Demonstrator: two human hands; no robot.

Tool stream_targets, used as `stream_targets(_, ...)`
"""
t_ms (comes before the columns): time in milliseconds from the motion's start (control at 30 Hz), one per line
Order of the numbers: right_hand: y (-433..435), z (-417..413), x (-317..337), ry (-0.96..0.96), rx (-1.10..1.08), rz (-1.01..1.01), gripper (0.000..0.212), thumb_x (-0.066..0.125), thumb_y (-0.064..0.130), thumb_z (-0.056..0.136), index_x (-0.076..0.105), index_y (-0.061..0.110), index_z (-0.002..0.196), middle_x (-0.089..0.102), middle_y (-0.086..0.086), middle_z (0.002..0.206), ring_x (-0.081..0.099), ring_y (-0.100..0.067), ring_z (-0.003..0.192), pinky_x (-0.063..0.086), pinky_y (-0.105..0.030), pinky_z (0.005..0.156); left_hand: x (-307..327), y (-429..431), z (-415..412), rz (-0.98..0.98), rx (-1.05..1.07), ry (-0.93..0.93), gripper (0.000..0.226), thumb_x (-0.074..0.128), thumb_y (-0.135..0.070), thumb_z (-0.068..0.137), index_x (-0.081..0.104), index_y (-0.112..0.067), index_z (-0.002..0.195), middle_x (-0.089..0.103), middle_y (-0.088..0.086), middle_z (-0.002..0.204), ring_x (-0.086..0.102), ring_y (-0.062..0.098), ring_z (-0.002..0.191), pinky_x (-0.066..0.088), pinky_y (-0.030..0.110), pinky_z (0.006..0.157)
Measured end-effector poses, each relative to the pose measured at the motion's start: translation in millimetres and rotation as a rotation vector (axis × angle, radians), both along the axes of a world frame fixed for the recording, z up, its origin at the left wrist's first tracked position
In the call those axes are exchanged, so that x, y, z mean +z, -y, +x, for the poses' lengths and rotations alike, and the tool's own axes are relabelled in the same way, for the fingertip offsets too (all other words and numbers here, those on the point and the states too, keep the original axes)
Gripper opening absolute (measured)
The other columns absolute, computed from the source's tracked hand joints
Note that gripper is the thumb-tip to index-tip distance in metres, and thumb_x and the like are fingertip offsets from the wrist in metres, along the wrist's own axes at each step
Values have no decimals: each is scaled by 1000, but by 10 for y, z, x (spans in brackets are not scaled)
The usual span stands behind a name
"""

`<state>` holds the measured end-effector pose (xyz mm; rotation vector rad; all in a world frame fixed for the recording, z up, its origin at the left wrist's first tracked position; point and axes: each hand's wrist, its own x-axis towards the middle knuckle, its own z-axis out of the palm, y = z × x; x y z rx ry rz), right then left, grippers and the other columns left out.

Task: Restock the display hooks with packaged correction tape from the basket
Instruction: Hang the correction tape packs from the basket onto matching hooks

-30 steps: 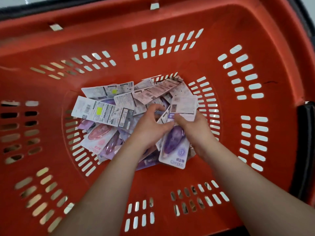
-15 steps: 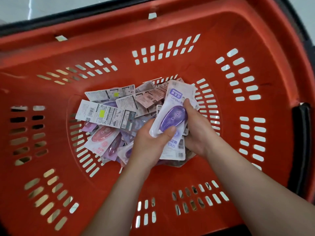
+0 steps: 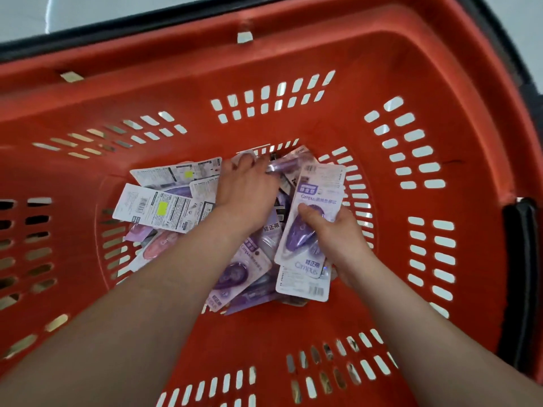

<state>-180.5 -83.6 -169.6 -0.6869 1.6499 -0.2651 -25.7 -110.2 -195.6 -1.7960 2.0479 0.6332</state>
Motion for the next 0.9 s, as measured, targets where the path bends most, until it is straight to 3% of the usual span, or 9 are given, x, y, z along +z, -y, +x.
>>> stream_targets(167, 40, 7, 240, -11, 103, -2, 9, 60, 25, 97, 62, 26, 106, 73, 1, 107, 69, -14, 90, 55, -30, 74, 273, -136, 314, -154, 418, -294, 35, 58, 0, 89, 73, -22, 113, 70, 3, 118, 64, 30, 105, 48, 39, 90)
stream_targets(333, 79, 13, 807, 58, 182, -145, 59, 64, 13, 94, 35, 37, 140, 65, 18, 111, 65, 9, 93, 49, -9, 70, 1014, -649, 398, -109, 1216, -711, 40, 56, 3, 90, 76, -31, 89, 76, -2, 100, 63, 11, 66, 48, 20, 59)
stream_targets(400, 91, 37, 1078, 96, 240, -210, 80, 63, 7, 94, 17, 45, 147, 59, 27, 116, 59, 21, 93, 46, 0, 75, 1366, -821, 379, -40, 1453, -955, 48, 56, 9, 88, 75, -34, 95, 73, 2, 97, 58, 11, 63, 43, 16, 50)
stream_targets(467, 105, 85, 1400, 132, 291, -249, 89, 63, 7, 94, 8, 53, 147, 56, 33, 122, 56, 23, 101, 45, -1, 87, 1743, -934, 311, 18, 1514, -1100, 62, 53, 15, 86, 73, -41, 102, 69, 2, 94, 56, 9, 66, 40, 14, 47)
stream_targets(533, 111, 154, 1758, 181, 334, -270, 81, 63, 5, 93, 20, 55, 140, 59, 36, 116, 60, 19, 96, 45, -2, 81, 2116, -1016, 197, 32, 1502, -1162, 70, 49, 19, 84, 72, -44, 102, 65, -5, 87, 51, -1, 58, 38, 9, 48)
stream_targets(600, 113, 239, 2115, 207, 365, -297, 66, 65, 4, 91, 38, 53, 126, 62, 21, 117, 64, 5, 94, 47, -8, 81, 2463, -1076, 90, 15, 1501, -1165, 75, 45, 22, 83, 68, -45, 108, 63, -10, 79, 40, 2, 50, 36, 11, 49)
stream_targets(700, 79, 325, 2654, 218, 430, -333, 41, 60, 22, 83, 48, 50, 110, 58, 1, 124, 60, -13, 107, 47, -27, 94, 2944, -1169, -27, 2, 1526, -1142, 78, 43, 20, 85, 66, -46, 120, 57, -9, 72, 40, 14, 65, 40, 21, 61)
stream_targets(767, 68, 332, 3028, 253, 485, -329, 31, 62, 33, 86, 48, 48, 109, 57, 3, 122, 60, -4, 100, 46, -19, 86, 3345, -1207, -106, -26, 1514, -1145, 83, 42, 20, 85, 65, -53, 118, 62, -11, 82, 50, 15, 76, 46, 30, 74)
stream_targets(900, 80, 301, 3785, 334, 603, -309, 49, 81, 29, 81, 47, 48, 111, 65, 6, 106, 59, 4, 73, 45, -9, 64, 4166, -1303, -245, -145, 1603, -1161, 77, 48, 11, 82, 64, -59, 109, 65, -13, 88, 58, 13, 84, 51, 37, 82)
